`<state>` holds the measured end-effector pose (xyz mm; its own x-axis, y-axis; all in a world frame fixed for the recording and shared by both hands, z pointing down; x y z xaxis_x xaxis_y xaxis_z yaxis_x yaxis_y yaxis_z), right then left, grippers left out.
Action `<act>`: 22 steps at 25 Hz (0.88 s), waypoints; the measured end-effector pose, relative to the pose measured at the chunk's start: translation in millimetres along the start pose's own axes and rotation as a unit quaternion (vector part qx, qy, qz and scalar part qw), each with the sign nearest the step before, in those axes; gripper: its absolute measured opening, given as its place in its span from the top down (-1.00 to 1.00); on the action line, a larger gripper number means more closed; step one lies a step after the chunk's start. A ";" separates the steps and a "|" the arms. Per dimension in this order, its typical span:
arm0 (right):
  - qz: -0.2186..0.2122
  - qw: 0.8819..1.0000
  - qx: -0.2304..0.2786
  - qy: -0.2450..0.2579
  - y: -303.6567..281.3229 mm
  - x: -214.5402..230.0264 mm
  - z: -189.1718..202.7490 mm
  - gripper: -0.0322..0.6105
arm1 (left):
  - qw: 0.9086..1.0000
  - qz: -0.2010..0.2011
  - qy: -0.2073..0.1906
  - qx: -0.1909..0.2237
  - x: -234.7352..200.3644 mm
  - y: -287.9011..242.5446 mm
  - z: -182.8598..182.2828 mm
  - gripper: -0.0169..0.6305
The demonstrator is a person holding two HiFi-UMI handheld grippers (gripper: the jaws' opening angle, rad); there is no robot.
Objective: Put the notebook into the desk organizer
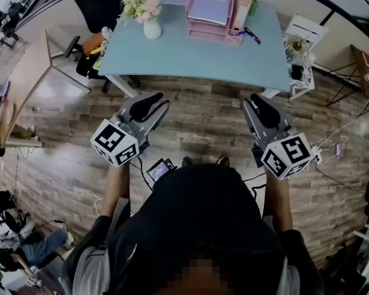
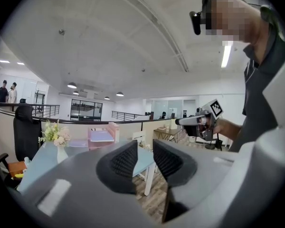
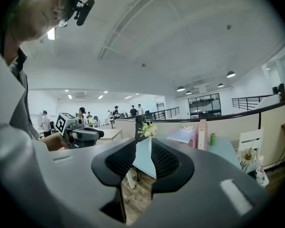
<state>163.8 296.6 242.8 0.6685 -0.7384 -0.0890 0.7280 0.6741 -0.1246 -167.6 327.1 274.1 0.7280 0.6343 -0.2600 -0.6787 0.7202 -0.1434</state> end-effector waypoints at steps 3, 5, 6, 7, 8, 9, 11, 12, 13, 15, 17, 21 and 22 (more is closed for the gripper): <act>0.008 1.000 -0.004 0.001 -1.5 -2.5 -0.1 0.65 | 1.000 0.010 0.003 0.000 -6.9 -2.6 3.7 0.51; 0.013 1.000 -0.007 0.002 -3.5 -3.5 -0.6 0.65 | 1.000 0.017 0.008 0.001 -12.5 -5.6 6.8 0.51; 0.015 1.000 -0.009 0.004 -4.9 -4.1 -1.2 0.65 | 1.000 0.021 0.011 0.001 -14.8 -7.0 7.7 0.51; 0.016 1.000 -0.011 0.005 -6.2 -4.3 -1.7 0.65 | 1.000 0.025 0.012 0.000 -16.7 -8.4 8.6 0.51; 0.017 1.000 -0.012 0.007 -6.9 -3.8 -1.5 0.65 | 1.000 0.028 0.013 -0.001 -18.2 -9.8 9.5 0.51; 0.018 1.000 -0.013 0.008 -7.3 -3.0 -0.9 0.65 | 0.999 0.030 0.012 -0.003 -19.2 -11.4 10.1 0.51; 0.019 1.000 -0.017 0.007 -8.6 -0.1 -0.1 0.65 | 0.999 0.032 0.012 -0.005 -20.9 -14.5 11.2 0.51; 0.018 1.000 -0.019 0.006 -10.6 2.4 0.1 0.65 | 0.999 0.032 0.015 -0.005 -22.8 -16.2 12.4 0.51; 0.017 1.000 -0.020 0.005 -13.6 5.8 0.4 0.65 | 0.999 0.030 0.018 -0.004 -25.0 -18.1 13.4 0.51; 0.010 1.000 -0.022 0.004 -21.6 13.4 0.4 0.65 | 1.000 0.021 0.022 -0.004 -28.6 -22.1 14.4 0.51; 0.002 1.000 -0.022 0.001 -28.6 20.5 1.8 0.65 | 1.000 0.012 0.024 -0.006 -29.3 -26.1 14.0 0.51; -0.021 1.000 -0.011 -0.003 -42.3 41.2 4.8 0.65 | 1.000 -0.011 0.023 -0.006 -25.4 -34.3 10.0 0.51; -0.029 1.000 -0.008 -0.004 -46.4 47.6 5.6 0.65 | 1.000 -0.019 0.023 -0.005 -24.5 -37.0 8.6 0.51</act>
<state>162.7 230.3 249.9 0.6263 -0.7761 -0.0732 0.7632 0.6296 -0.1452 -159.5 287.3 294.0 0.7478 0.5931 -0.2985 -0.6522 0.7404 -0.1628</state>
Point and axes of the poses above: the fingertips, and each gripper's own axes: y backward along the fingers, x to its right, z out of its underside, the point moved 9 cm from there along y, backward along the fingers, and after that the axes turned 12 degrees about y, right-handed, at the moved point
